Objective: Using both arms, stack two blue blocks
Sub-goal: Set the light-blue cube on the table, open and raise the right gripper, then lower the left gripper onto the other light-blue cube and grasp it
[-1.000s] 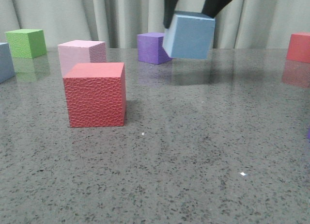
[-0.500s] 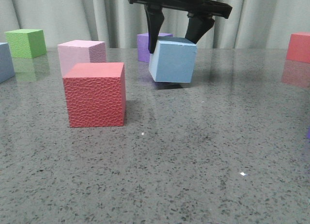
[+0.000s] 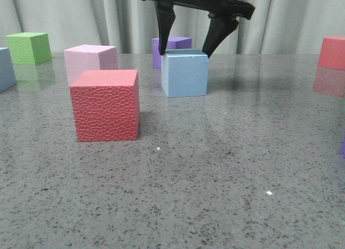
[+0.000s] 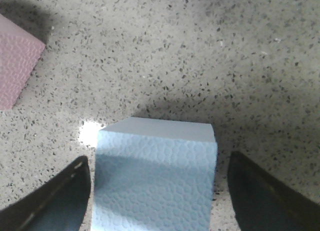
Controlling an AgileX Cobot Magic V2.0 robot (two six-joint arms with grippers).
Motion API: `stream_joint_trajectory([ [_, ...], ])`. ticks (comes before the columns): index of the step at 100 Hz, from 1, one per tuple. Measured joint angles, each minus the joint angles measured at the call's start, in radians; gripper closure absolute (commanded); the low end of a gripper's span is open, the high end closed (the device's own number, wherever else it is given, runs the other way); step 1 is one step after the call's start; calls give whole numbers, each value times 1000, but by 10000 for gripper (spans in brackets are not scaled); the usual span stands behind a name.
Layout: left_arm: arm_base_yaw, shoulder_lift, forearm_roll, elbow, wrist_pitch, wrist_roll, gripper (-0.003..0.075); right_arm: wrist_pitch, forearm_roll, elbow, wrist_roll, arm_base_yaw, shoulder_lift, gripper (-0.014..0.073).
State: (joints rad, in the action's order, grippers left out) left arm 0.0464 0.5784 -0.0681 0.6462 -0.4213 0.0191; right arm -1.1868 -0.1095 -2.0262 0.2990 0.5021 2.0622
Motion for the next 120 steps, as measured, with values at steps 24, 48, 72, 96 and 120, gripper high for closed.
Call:
stream_joint_trajectory([
  [24, 0, 2, -7, 0, -19, 0, 104, -5, 11, 0, 6, 0, -31, 23],
  [48, 0, 63, -8, 31, -63, 0, 104, -48, 68, 34, 7, 0, -155, 24],
  [72, 0, 187, -8, 126, -127, 0, 104, 71, 77, 352, 7, 0, -418, 24],
  [96, 0, 361, -10, 276, -214, 0, 104, 294, 96, 746, 7, 0, -771, 24],
  [120, 0, 578, -49, 476, -347, 0, 104, 394, 145, 1014, 7, 0, -1079, 24],
])
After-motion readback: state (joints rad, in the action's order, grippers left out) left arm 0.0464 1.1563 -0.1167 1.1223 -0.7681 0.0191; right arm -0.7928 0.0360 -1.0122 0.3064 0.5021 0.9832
